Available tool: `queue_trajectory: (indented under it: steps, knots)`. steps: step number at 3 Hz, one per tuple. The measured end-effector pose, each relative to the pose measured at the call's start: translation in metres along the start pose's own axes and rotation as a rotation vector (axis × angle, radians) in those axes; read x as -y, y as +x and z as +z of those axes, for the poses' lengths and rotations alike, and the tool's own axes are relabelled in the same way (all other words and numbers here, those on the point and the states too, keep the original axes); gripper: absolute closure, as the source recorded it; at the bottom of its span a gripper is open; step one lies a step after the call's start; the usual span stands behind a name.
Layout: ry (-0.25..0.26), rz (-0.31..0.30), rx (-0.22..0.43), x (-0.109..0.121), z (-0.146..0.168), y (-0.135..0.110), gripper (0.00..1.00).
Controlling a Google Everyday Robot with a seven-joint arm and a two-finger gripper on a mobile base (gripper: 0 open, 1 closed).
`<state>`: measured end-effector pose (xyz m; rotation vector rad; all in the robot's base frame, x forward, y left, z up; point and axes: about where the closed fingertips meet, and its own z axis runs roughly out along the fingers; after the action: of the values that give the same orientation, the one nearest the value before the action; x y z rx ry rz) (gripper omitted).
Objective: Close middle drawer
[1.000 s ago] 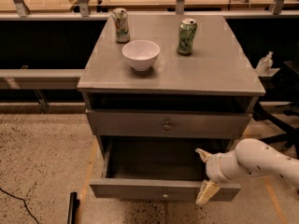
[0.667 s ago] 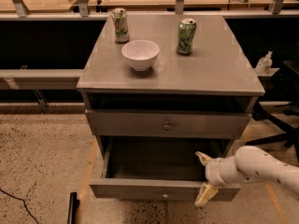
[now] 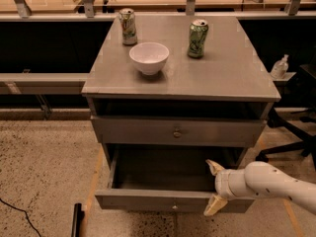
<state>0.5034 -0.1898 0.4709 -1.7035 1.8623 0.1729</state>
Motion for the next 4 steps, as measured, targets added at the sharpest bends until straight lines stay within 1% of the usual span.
queue_trajectory:
  steps: [1, 2, 3, 4]
  knots:
    - [0.050, -0.016, -0.043, 0.008, 0.014, 0.007, 0.25]
    - [0.060, -0.036, -0.063, 0.012, 0.027, 0.009, 0.48]
    - [0.071, -0.053, -0.074, 0.014, 0.032, 0.007, 0.72]
    - [0.071, -0.053, -0.074, 0.014, 0.032, 0.007, 0.95]
